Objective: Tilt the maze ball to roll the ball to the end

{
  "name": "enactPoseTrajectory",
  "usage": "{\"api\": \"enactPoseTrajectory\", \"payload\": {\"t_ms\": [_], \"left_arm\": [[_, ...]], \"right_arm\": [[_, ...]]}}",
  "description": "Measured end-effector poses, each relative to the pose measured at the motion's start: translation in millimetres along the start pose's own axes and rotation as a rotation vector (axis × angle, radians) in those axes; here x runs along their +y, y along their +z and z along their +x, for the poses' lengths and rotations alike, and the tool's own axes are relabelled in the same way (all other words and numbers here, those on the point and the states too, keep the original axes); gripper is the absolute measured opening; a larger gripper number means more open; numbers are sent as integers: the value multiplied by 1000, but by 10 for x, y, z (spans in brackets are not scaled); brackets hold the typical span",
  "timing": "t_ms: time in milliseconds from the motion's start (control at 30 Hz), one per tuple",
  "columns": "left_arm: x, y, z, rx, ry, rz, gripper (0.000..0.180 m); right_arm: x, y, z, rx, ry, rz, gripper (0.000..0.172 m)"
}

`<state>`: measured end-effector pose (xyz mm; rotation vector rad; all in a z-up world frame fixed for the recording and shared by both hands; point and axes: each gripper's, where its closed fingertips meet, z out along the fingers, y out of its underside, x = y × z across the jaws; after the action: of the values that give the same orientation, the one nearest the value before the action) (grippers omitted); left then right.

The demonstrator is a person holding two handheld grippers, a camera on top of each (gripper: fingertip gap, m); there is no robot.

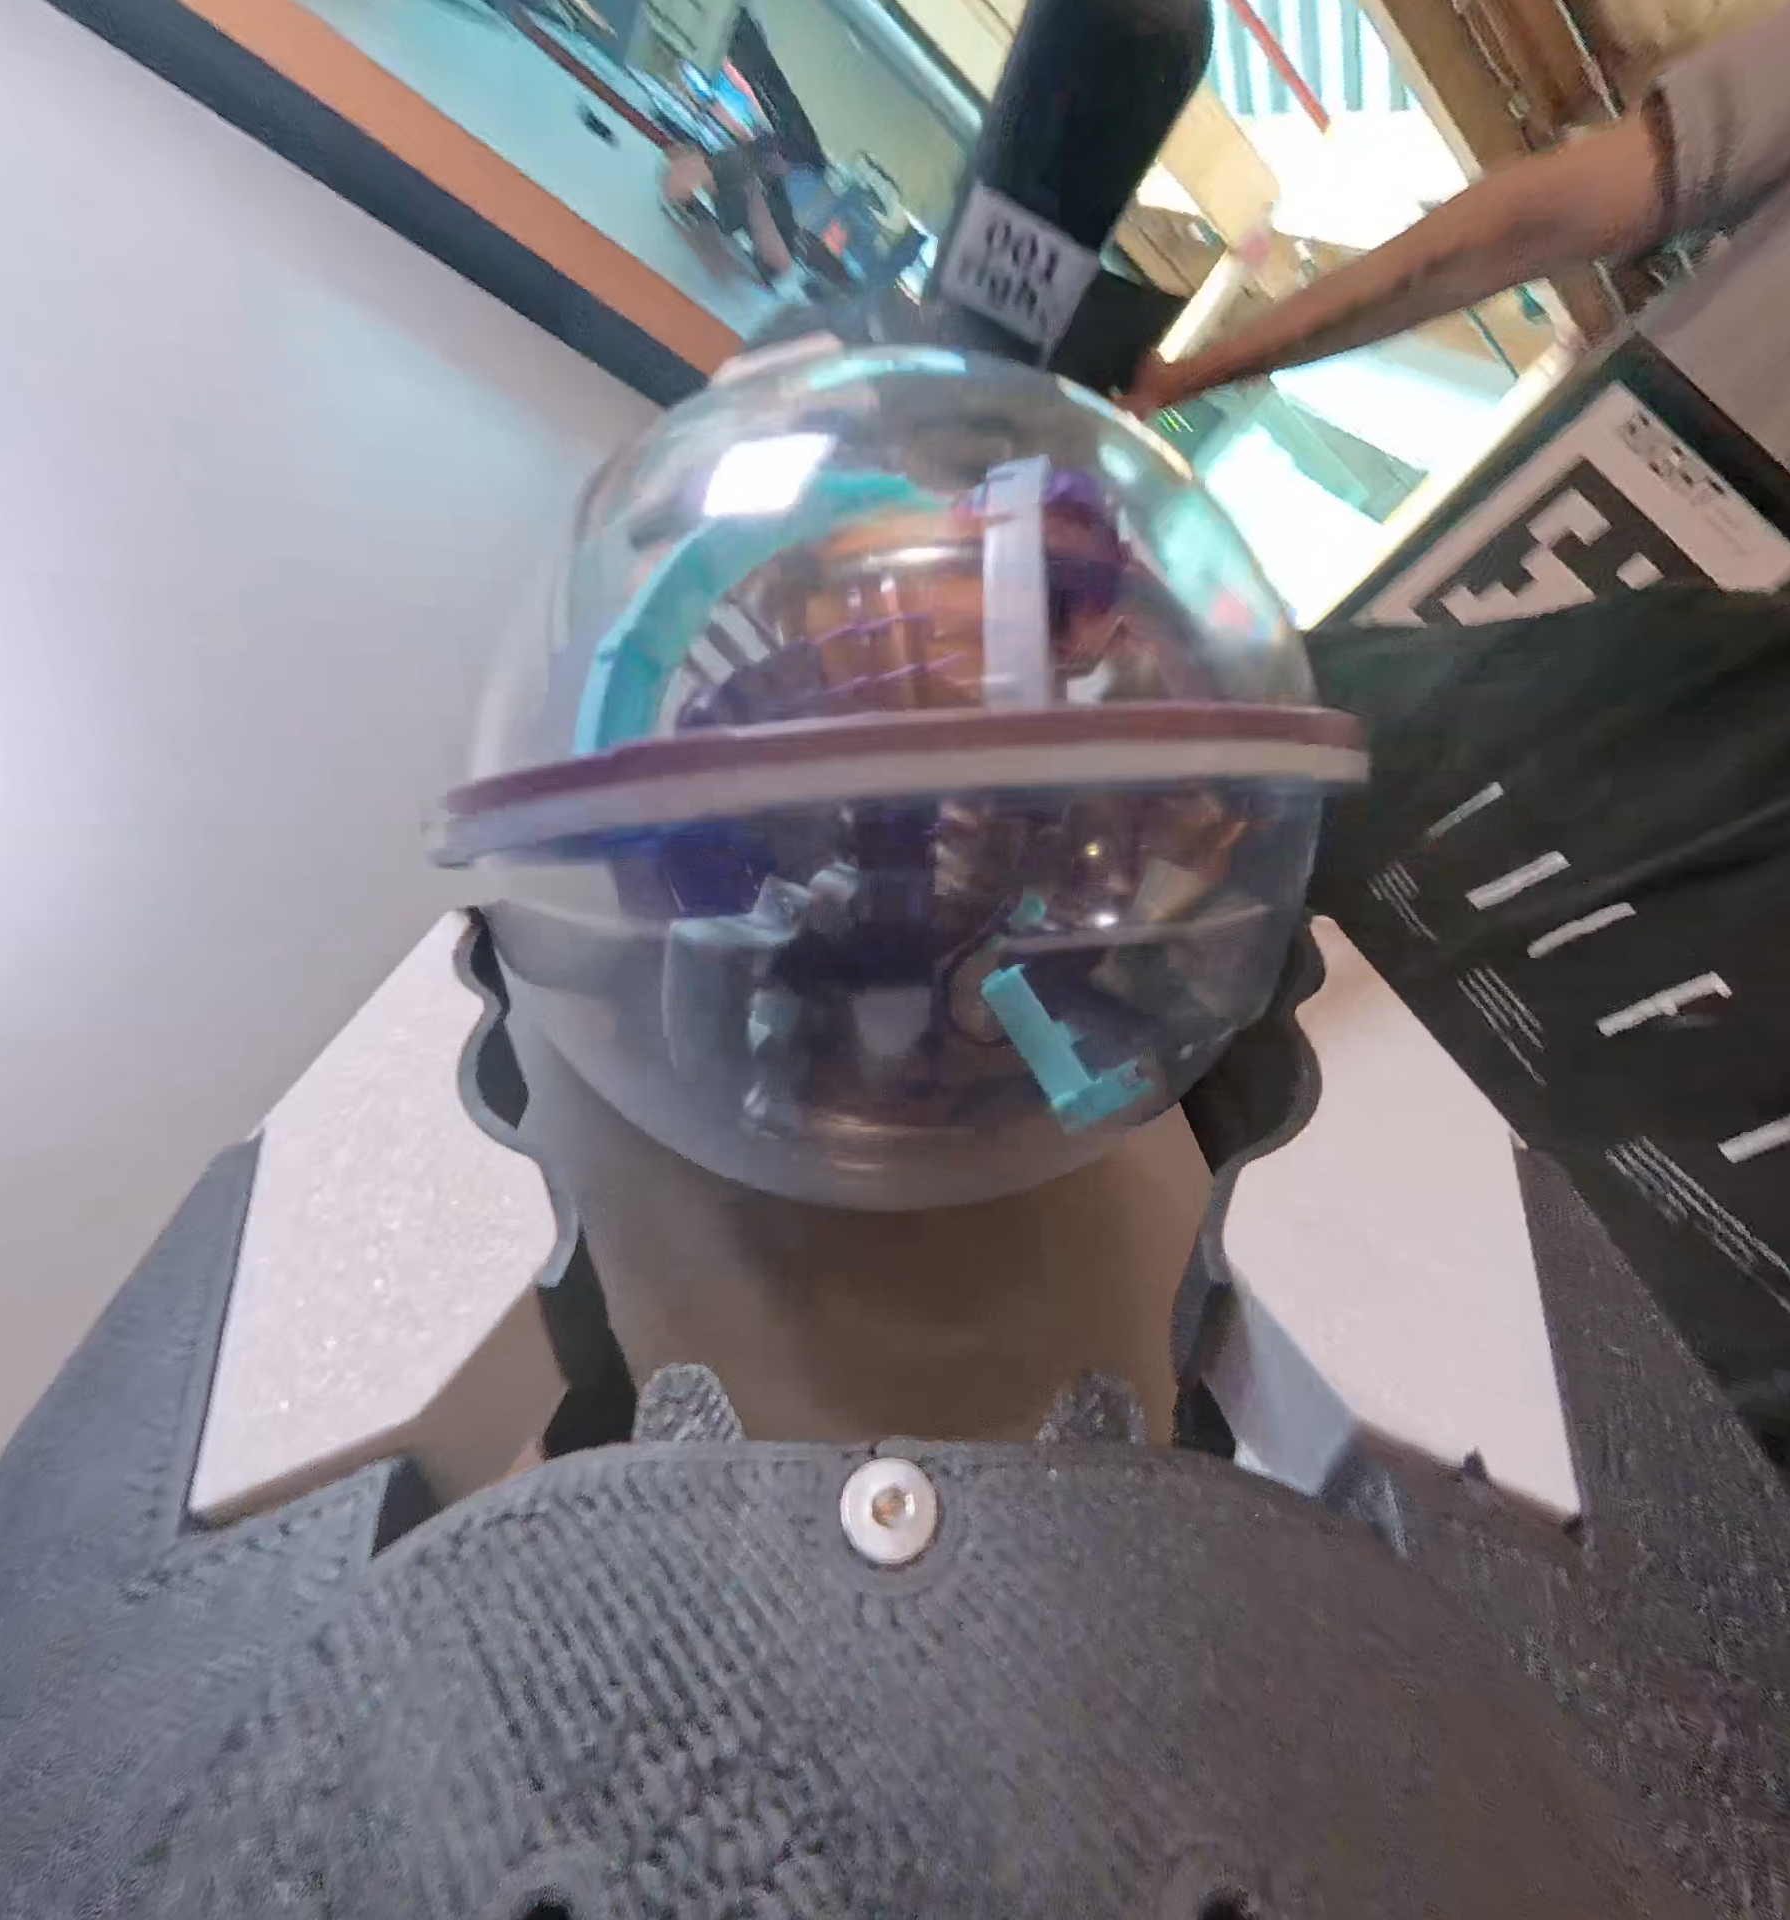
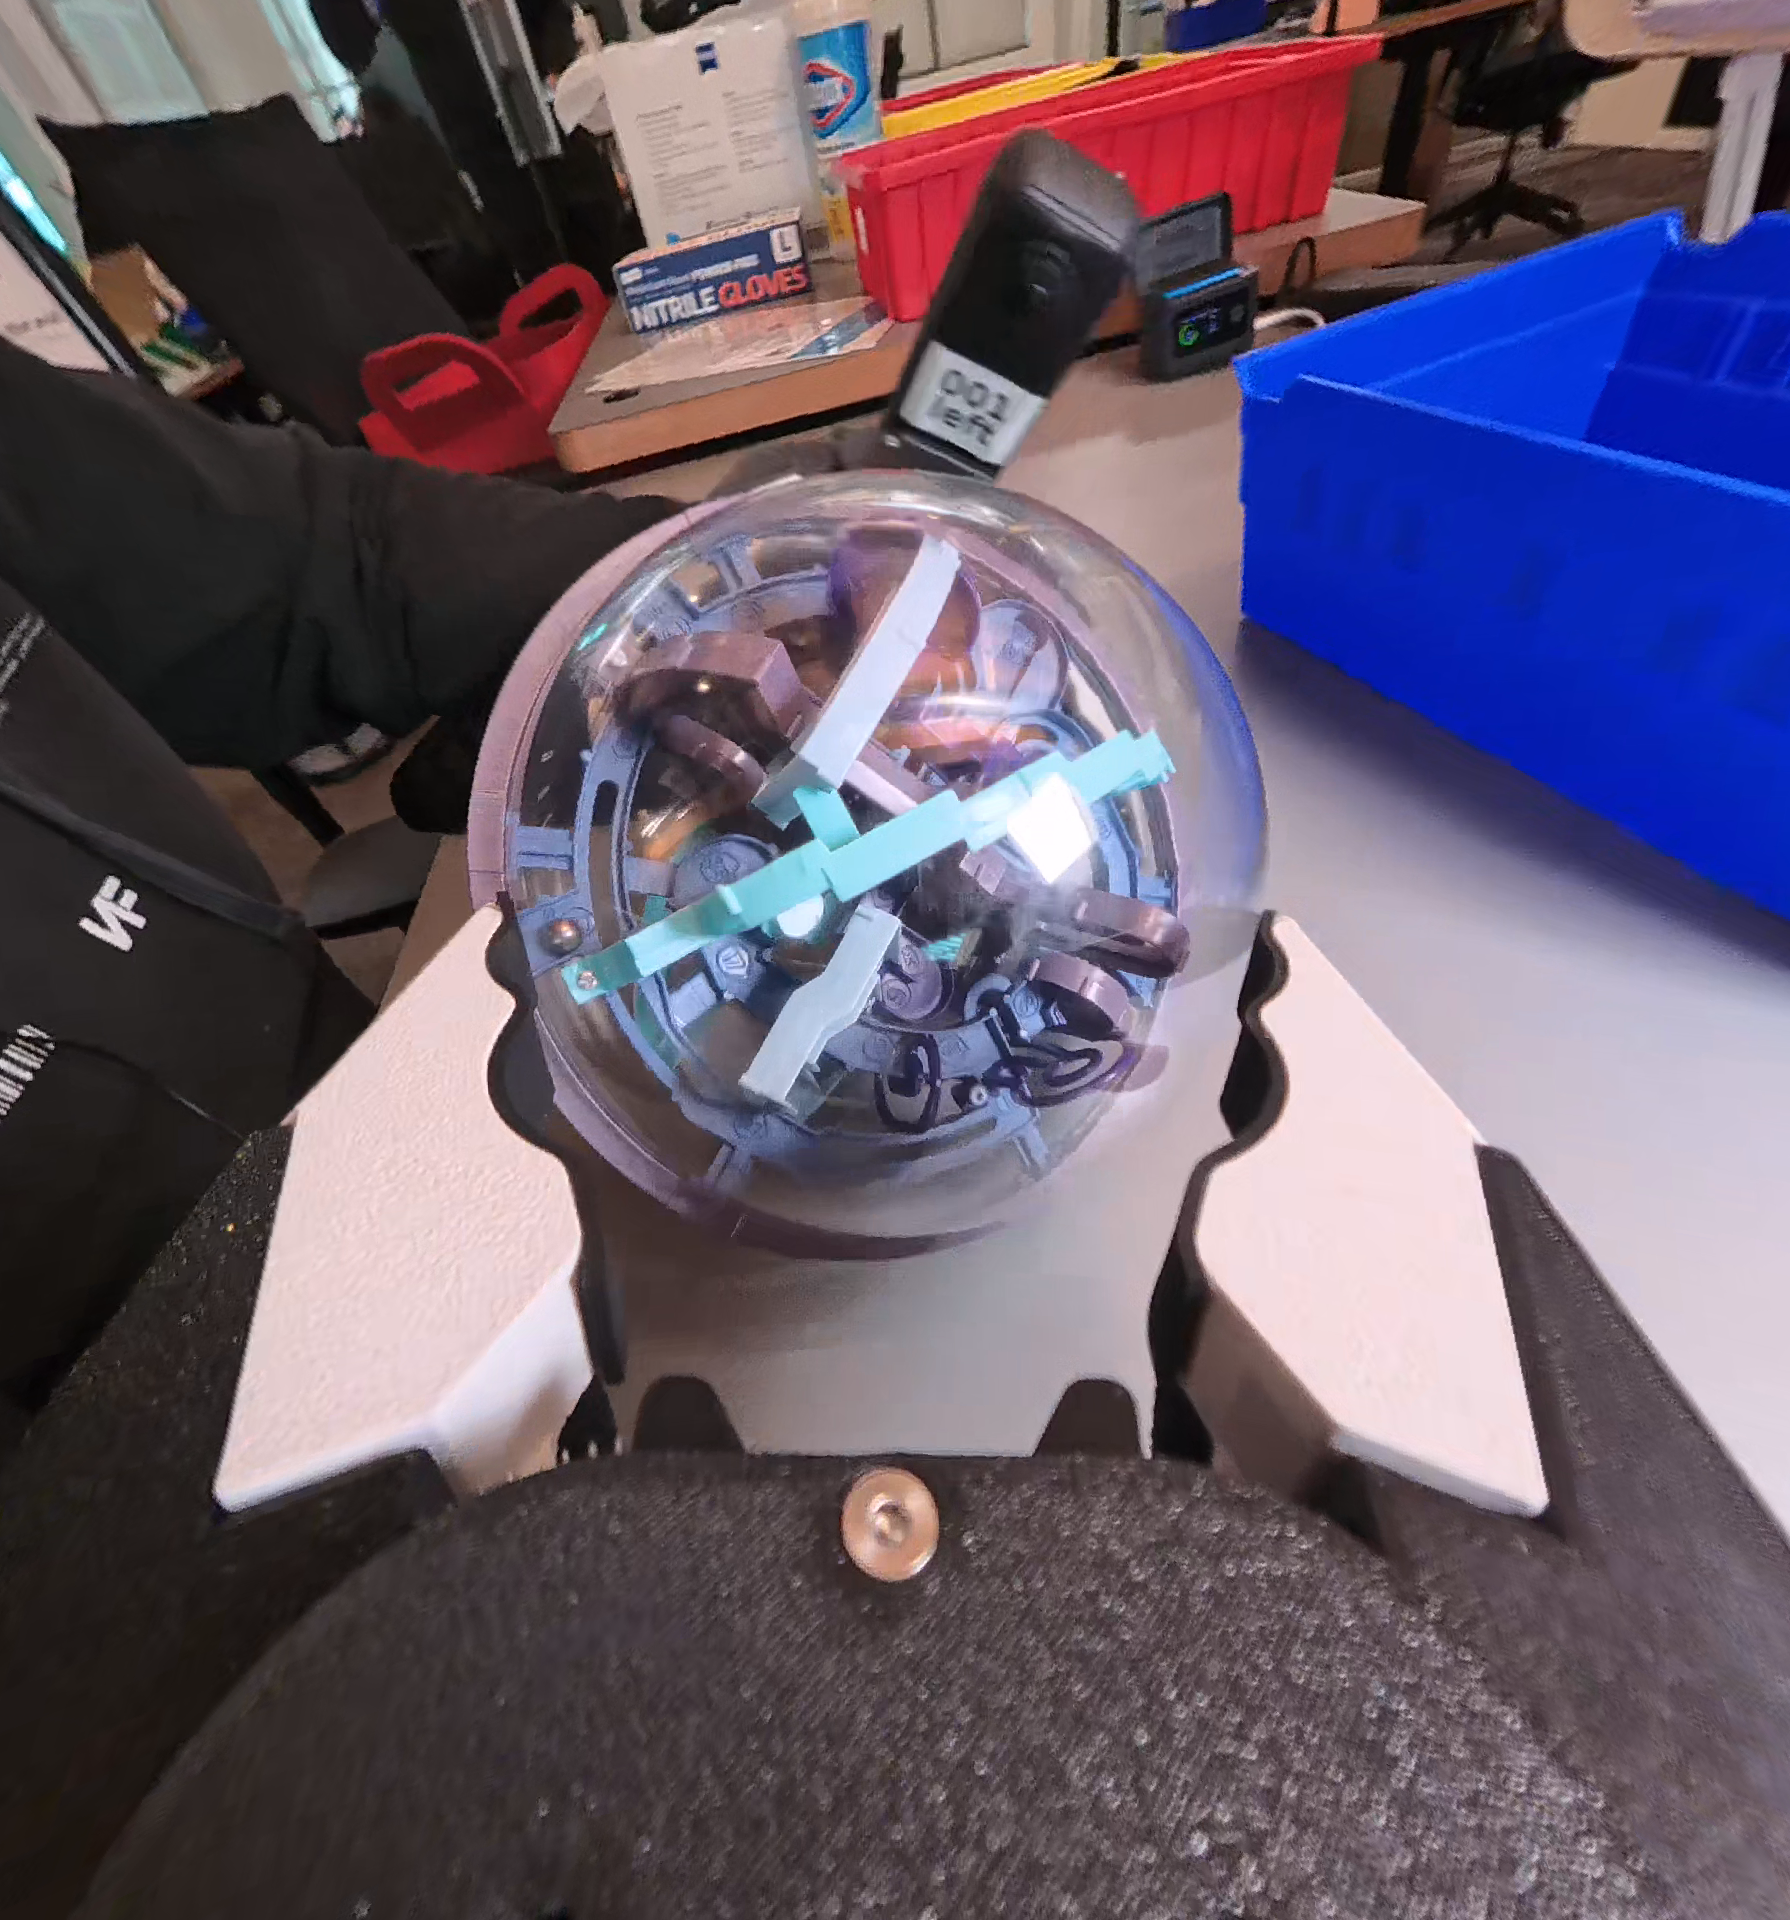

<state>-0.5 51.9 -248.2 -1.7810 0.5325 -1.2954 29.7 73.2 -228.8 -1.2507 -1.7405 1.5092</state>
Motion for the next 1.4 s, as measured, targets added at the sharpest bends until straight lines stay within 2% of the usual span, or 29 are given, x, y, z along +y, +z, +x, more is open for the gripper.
{"api": "enactPoseTrajectory", "payload": {"t_ms": [100, 300, 433, 633, 767, 900, 1000, 1067, 1133, 1233, 1400], "left_arm": [[-51, -52, 25, -83, 40, 57, 136], [-93, -36, 71, -105, 73, 63, 136], [-151, -22, 49, -112, 80, 27, 135], [-194, 11, 21, -64, 56, -45, 132], [-223, 73, 10, 5, 23, -75, 130], [-325, 164, -2, 10, 8, -58, 129], [-458, 151, -34, -84, 8, 52, 127], [-476, 84, 42, -170, 108, 124, 139], [-303, 81, 87, -290, 265, 85, 146], [-78, 247, 23, -404, 350, 4, 154], [-128, 357, 13, -370, 371, -22, 148]], "right_arm": [[24, -23, -7, 16, 5, 33, 132], [95, -30, -50, 35, -4, 35, 132], [165, -56, -20, 42, -31, -22, 132], [312, -129, 16, 66, -225, -205, 131], [150, -195, 9, 35, -314, -156, 134], [159, -206, 20, 36, -312, -137, 137], [165, -266, 60, 53, -263, -86, 137], [167, -282, 68, 64, -247, -57, 137], [167, -290, 67, 74, -239, -33, 136], [159, -278, 44, 77, -228, -3, 136], [170, -272, 35, 117, -197, 10, 136]]}}
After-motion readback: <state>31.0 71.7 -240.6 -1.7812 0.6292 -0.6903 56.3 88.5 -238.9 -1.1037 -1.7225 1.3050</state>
